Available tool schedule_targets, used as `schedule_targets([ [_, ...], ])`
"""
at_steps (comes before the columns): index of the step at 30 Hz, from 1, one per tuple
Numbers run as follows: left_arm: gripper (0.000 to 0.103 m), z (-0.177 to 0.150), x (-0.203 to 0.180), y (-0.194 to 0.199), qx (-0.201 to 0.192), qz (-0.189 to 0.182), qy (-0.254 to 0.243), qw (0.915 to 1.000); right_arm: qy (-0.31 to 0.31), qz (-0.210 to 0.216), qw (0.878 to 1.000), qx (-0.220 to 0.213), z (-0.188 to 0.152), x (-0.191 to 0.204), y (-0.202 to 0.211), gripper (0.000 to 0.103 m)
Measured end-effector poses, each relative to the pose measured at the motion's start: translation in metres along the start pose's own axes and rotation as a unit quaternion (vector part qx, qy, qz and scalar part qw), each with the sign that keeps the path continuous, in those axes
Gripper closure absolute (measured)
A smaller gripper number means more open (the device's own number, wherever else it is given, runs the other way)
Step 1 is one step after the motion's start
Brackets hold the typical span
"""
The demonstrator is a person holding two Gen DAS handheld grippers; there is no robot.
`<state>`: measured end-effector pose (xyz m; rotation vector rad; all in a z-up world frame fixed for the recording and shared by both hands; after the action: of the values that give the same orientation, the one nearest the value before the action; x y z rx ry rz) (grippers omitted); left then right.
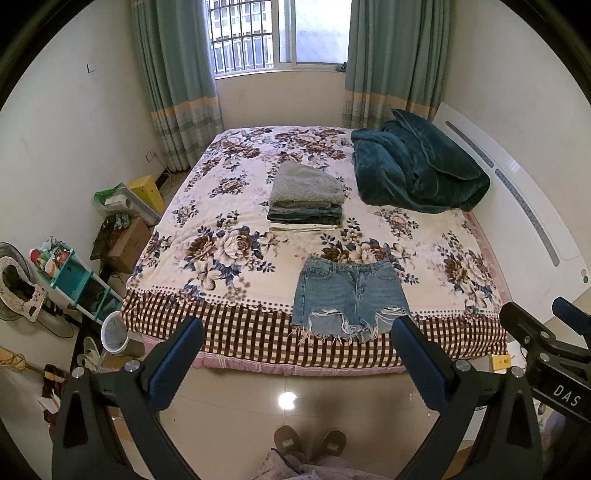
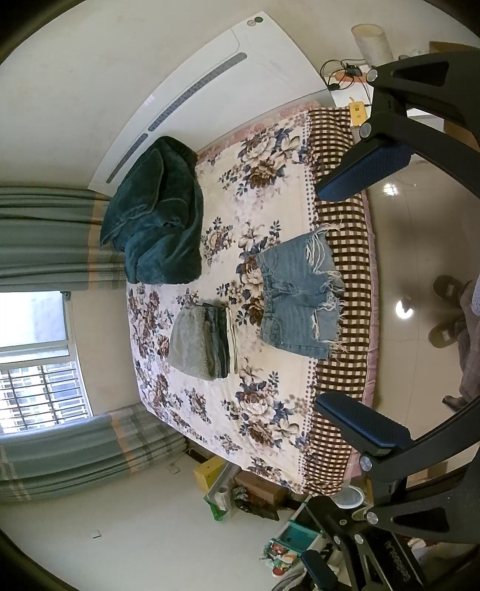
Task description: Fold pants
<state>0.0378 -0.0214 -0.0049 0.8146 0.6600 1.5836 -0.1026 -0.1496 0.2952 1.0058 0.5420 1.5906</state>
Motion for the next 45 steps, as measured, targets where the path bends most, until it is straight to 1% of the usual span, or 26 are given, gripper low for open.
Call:
schedule_targets([
  [10, 0.000, -0.003, -0.001, 0.001, -0.002, -0.001, -0.001, 1.0000, -0.001, 0.001, 1.000, 0.001, -0.001, 0.003, 0.003, 0.000],
  [15, 0.000, -0.002, -0.004, 0.002, 0.001, -0.007, -0.003, 1.0000, -0.006, 0.000, 1.000, 0.003, -0.005, 0.005, 0.003, 0.000],
  [16, 0.000, -0.002, -0.004, 0.002, 0.000, -0.008, -0.005, 1.0000, -0.009, 0.000, 1.000, 0.005, -0.011, 0.005, 0.000, 0.000],
  [20, 0.000, 0.001, 0.000, -0.011, -0.004, -0.013, -0.008, 0.9999, -0.027, -0.008, 1.000, 0.010, -0.013, 0.003, -0.011, 0.000],
  [24, 0.000, 0.007, 0.007, -0.035, -0.012, -0.004, -0.007, 0.9999, -0.060, -0.023, 0.998, 0.012, -0.012, -0.009, -0.040, 0.000],
  [27, 0.000, 0.012, 0.007, -0.064, -0.007, -0.003, -0.007, 0.9999, -0.089, -0.013, 0.996, 0.020, -0.006, -0.030, -0.073, 0.000],
  [28, 0.000, 0.015, 0.005, -0.076, -0.005, 0.008, -0.008, 0.9999, -0.096, -0.016, 0.995, 0.026, -0.002, -0.040, -0.088, 0.000],
  [29, 0.000, 0.016, 0.006, -0.086, 0.001, 0.010, -0.009, 0.9999, -0.099, -0.019, 0.994, 0.029, 0.001, -0.047, -0.100, 0.000],
  [31, 0.000, 0.021, 0.001, -0.112, 0.016, 0.012, -0.005, 0.9998, -0.100, -0.029, 0.994, 0.040, 0.009, -0.063, -0.129, 0.000],
  [33, 0.000, 0.026, -0.008, -0.140, 0.042, 0.006, 0.002, 0.9991, -0.095, -0.033, 0.994, 0.051, 0.020, -0.079, -0.160, 0.000],
  [35, 0.000, 0.033, -0.020, -0.164, 0.051, 0.020, 0.015, 0.9984, -0.090, -0.036, 0.993, 0.068, 0.031, -0.098, -0.195, 0.000],
  [37, 0.000, 0.039, -0.029, -0.183, 0.060, 0.028, 0.023, 0.9975, -0.085, -0.027, 0.992, 0.088, 0.047, -0.121, -0.236, 0.000],
  [41, 0.000, 0.054, -0.056, -0.230, 0.079, 0.060, 0.043, 0.9941, -0.069, 0.003, 0.988, 0.140, 0.075, -0.164, -0.321, 0.000],
  [45, 0.000, 0.067, -0.091, -0.283, 0.112, 0.098, 0.067, 0.9866, -0.048, 0.032, 0.977, 0.205, 0.098, -0.212, -0.415, 0.000],
])
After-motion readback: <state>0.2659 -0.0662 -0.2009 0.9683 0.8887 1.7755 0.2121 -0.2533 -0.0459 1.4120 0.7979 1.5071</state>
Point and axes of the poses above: each gripper's, at about its wrist camera, not at the fingertips, and y roughly against the way its jaws point, x to its left, z to its top, the point moved 4 cm from there along -y, roughly the way its jaws point, and after that the axes turned 10 degrees about z, right-handed, at the moved point
